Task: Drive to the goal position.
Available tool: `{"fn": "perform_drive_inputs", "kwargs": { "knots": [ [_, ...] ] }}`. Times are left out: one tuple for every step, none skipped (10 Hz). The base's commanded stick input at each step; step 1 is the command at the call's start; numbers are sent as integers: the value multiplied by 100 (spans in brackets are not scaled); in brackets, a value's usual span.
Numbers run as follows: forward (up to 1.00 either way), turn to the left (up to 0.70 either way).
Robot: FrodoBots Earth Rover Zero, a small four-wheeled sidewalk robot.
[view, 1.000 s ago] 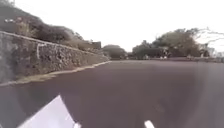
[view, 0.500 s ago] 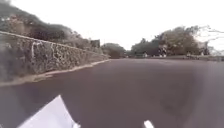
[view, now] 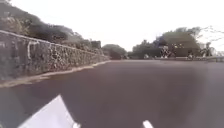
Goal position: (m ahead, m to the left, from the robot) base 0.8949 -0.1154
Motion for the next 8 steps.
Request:
{"fn": "perform_drive_inputs", "kwargs": {
  "knots": [
    [50,0],
    [50,0],
    [50,0],
    [50,0],
    [50,0],
    [50,0],
    [50,0],
    [50,0]
  ]
}}
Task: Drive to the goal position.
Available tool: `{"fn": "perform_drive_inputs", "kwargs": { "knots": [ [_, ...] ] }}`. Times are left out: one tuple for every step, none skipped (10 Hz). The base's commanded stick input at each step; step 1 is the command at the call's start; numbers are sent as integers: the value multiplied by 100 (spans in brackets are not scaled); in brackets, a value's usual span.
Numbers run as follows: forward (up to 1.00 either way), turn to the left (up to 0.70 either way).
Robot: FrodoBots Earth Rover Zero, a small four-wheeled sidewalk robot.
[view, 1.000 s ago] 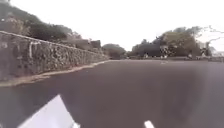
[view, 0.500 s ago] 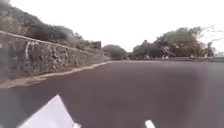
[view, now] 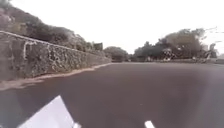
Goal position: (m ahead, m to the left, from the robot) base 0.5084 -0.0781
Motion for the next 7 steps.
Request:
{"fn": "perform_drive_inputs", "kwargs": {
  "knots": [
    [50,0],
    [50,0],
    [50,0],
    [50,0],
    [50,0],
    [50,0],
    [50,0]
  ]
}}
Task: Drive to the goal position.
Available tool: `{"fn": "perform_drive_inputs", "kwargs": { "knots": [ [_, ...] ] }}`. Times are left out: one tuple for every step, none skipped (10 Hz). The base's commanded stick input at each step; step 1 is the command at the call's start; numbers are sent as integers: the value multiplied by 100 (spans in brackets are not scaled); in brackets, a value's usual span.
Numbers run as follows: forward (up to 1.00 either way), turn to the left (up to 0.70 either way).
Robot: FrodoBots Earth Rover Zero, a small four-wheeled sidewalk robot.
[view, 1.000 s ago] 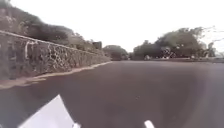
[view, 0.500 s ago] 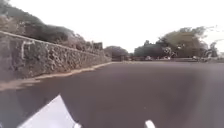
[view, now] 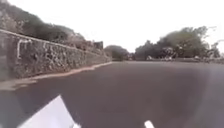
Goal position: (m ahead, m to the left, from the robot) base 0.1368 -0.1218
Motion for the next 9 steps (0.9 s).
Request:
{"fn": "perform_drive_inputs", "kwargs": {
  "knots": [
    [50,0],
    [50,0],
    [50,0],
    [50,0],
    [50,0],
    [50,0],
    [50,0],
    [50,0],
    [50,0]
  ]
}}
